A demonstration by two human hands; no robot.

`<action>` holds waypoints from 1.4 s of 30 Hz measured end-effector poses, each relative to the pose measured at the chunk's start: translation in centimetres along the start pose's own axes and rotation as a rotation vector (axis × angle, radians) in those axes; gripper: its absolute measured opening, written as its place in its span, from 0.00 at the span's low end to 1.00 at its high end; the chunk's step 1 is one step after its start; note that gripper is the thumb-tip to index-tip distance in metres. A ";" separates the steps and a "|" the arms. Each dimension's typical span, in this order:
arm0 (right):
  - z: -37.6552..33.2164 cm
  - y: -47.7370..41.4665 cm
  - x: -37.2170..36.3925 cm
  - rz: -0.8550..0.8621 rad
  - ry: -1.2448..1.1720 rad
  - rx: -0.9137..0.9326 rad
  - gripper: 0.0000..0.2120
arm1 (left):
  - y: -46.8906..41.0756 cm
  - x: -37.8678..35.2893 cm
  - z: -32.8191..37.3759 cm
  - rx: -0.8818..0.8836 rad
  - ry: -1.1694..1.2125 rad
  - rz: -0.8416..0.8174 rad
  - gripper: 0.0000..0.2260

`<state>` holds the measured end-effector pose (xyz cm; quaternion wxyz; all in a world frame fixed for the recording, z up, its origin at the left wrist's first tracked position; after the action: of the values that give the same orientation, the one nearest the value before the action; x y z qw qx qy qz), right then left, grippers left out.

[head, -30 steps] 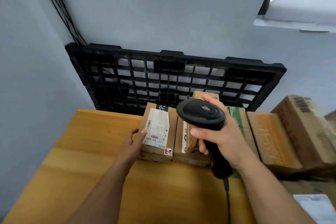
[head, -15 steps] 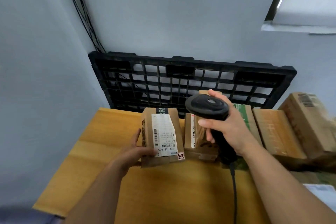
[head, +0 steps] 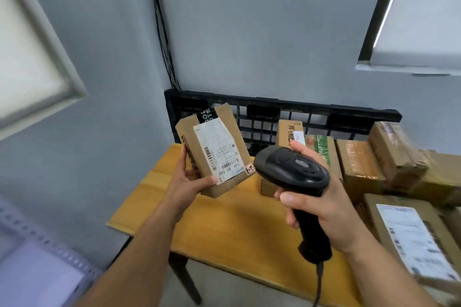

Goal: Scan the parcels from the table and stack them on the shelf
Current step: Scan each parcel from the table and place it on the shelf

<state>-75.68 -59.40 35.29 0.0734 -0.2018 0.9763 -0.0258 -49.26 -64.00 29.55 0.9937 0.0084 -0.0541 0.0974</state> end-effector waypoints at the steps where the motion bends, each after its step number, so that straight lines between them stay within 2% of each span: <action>1: -0.4 1.5 -0.8 -0.015 -0.005 0.014 0.46 | 1.4 0.5 0.6 -0.029 -0.008 0.011 0.51; 6: -1.5 7.7 -4.1 -0.045 -0.002 0.066 0.40 | 7.9 3.0 3.0 -0.131 -0.089 0.059 0.51; 15: -1.4 15.2 -9.1 -0.089 -0.021 0.048 0.48 | 17.5 8.4 4.9 -0.170 -0.263 0.153 0.51; 19: -1.4 17.0 -11.3 -0.136 0.019 0.043 0.46 | 20.0 10.5 5.4 -0.194 -0.292 0.179 0.49; 32: 0.1 18.1 -18.2 -0.219 0.024 -0.001 0.46 | 24.7 18.7 5.7 -0.150 -0.306 0.317 0.50; 42: -0.3 16.8 -25.3 -0.253 0.027 0.081 0.42 | 30.9 26.5 6.9 -0.189 -0.285 0.468 0.47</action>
<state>-59.30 -33.93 37.62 0.0644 -0.3197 0.9422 -0.0770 -30.18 -28.75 39.48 0.9230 -0.0834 -0.2023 0.3167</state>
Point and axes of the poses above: each hand's wrist, its own y-axis away from the middle knuckle, its own x-axis out of the back of the hand, z = x × y, the point moved 3 cm from there along -y, towards the middle knuckle, and after that the axes turned 5 degrees about -x, right-handed, at the moved point
